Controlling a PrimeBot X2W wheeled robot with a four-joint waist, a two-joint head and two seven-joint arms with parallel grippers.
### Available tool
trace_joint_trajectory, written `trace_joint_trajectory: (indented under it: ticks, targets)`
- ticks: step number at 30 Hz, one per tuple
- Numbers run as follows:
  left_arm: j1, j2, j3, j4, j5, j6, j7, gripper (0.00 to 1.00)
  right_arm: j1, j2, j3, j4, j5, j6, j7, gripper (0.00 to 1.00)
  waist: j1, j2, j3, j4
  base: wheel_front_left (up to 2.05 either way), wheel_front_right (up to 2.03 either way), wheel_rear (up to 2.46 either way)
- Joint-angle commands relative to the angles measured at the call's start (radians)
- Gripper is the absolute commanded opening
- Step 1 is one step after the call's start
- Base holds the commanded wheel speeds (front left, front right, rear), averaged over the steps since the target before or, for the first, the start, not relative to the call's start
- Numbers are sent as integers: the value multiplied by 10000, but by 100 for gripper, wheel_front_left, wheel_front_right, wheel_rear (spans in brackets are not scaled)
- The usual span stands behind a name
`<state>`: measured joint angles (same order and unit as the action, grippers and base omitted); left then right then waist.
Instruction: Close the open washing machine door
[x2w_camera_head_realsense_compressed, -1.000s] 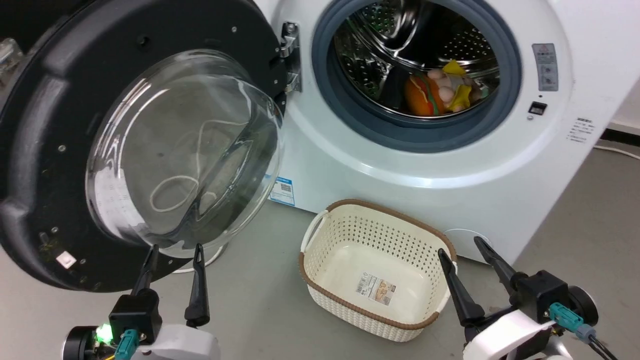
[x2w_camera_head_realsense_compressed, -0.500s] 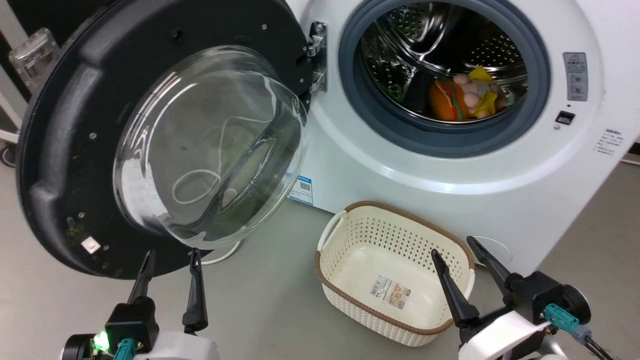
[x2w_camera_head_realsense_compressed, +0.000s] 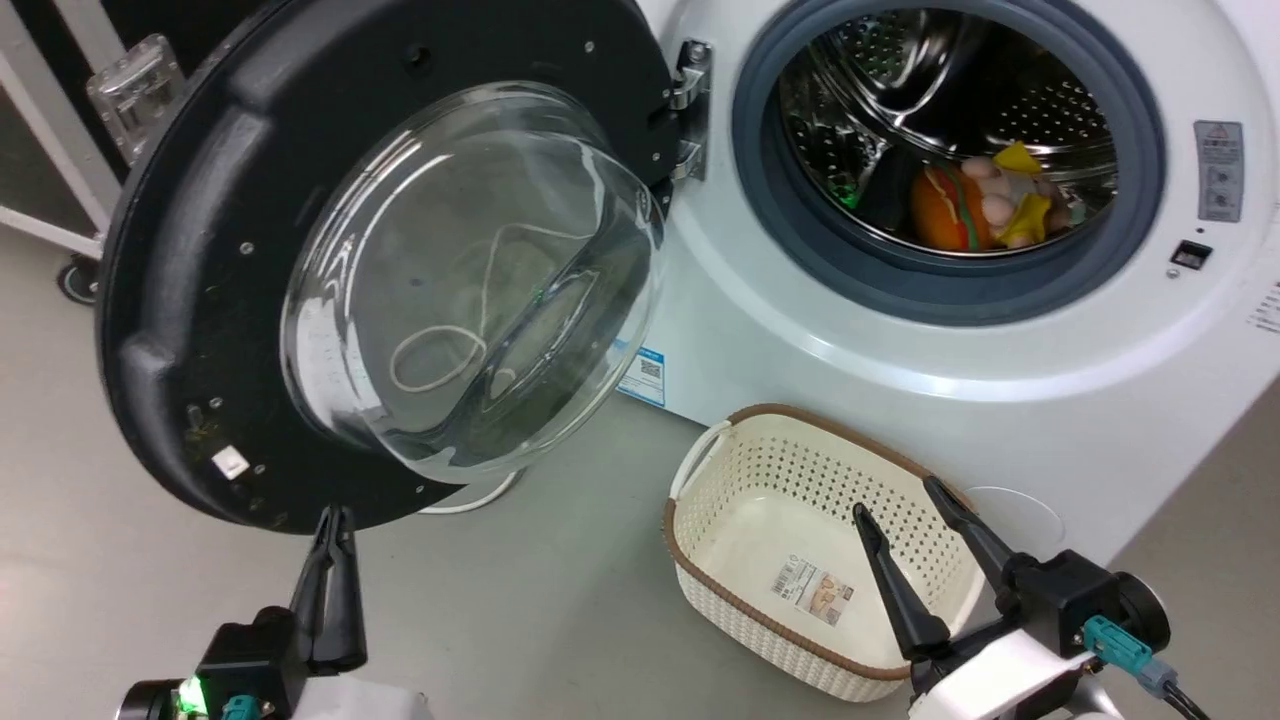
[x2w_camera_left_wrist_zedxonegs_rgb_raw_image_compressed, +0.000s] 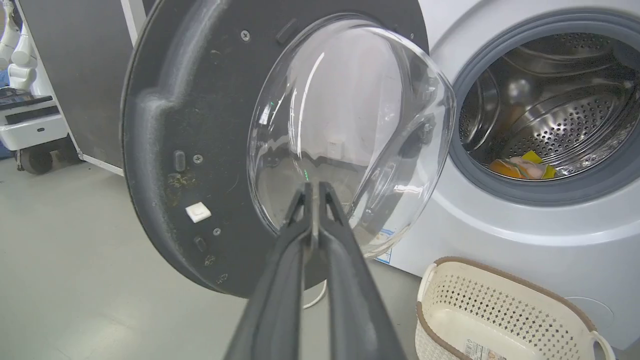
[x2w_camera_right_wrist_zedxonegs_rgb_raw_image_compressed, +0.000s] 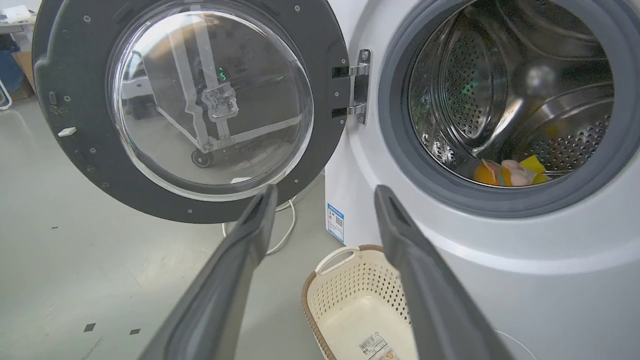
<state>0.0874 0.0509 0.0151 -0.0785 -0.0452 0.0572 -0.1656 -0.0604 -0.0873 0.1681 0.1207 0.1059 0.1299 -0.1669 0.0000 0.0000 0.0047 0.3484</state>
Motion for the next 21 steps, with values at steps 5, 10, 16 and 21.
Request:
trace_joint_trajectory:
  ticks: [5,10,16,21]
  targets:
    - [27,-3,352,-535,-363,-156,-202,0,28,-73,76,80,94,6,-191,100,0,0,25,287,0,0,0]
    - [-525,111,1162,-1194,-993,-557,-307,0,125,-172,-12,24,77,6,-296,100,0,0,250,534,0,0,0]
    - [-2299,522,2547,-896,-3202,-849,-51,0,185,-345,-198,-182,11,6,-421,100,0,0,815,844,0,0,0]
    - [-4179,1453,3466,365,-4888,-979,831,0,184,-390,-192,-339,-22,7,-525,100,0,0,1255,906,0,0,0]
